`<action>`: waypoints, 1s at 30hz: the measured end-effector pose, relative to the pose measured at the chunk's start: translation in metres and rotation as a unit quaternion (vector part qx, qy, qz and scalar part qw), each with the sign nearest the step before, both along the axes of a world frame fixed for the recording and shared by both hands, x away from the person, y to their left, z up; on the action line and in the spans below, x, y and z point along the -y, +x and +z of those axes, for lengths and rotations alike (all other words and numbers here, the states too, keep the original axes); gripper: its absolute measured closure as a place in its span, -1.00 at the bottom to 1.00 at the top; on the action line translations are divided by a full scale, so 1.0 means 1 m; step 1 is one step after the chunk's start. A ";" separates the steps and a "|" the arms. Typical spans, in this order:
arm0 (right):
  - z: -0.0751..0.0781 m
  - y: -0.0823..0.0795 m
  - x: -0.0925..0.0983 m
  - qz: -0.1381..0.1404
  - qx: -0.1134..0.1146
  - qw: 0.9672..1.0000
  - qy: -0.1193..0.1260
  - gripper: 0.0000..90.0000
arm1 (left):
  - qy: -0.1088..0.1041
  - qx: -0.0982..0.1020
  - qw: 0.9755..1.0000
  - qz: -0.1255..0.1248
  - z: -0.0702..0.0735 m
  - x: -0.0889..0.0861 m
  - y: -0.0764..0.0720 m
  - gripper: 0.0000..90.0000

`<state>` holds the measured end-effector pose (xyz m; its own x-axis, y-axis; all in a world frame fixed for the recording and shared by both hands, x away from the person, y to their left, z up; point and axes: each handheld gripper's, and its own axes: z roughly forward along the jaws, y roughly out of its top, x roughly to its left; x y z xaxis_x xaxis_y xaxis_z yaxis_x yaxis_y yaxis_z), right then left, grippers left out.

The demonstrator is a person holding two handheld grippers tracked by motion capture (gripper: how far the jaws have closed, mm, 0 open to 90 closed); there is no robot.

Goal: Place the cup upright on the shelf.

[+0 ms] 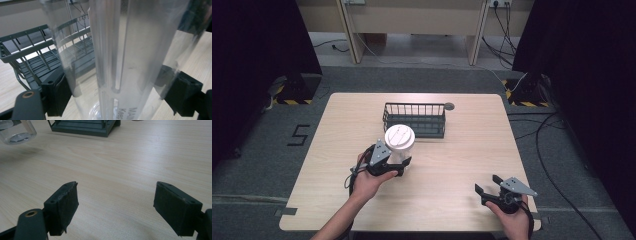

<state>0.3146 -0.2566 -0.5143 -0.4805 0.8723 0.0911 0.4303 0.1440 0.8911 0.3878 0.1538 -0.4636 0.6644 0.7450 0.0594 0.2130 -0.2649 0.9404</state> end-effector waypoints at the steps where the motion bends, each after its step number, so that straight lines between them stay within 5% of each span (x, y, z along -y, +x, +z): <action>1: 0.000 0.000 0.000 0.000 0.000 1.000 0.000 -0.55 | 0.001 0.000 1.000 0.001 0.001 0.000 0.001 -0.61; 30: 0.000 0.000 0.000 -0.001 -0.003 1.000 0.004 -0.55 | 0.005 0.008 1.000 0.019 0.022 -0.003 0.026 -0.60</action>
<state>0.3148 -0.2570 -0.5143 -0.4791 0.8721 0.1001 0.4354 0.1370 0.8898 0.4141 0.1563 -0.4415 0.6340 0.7694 0.0779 0.2075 -0.2663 0.9413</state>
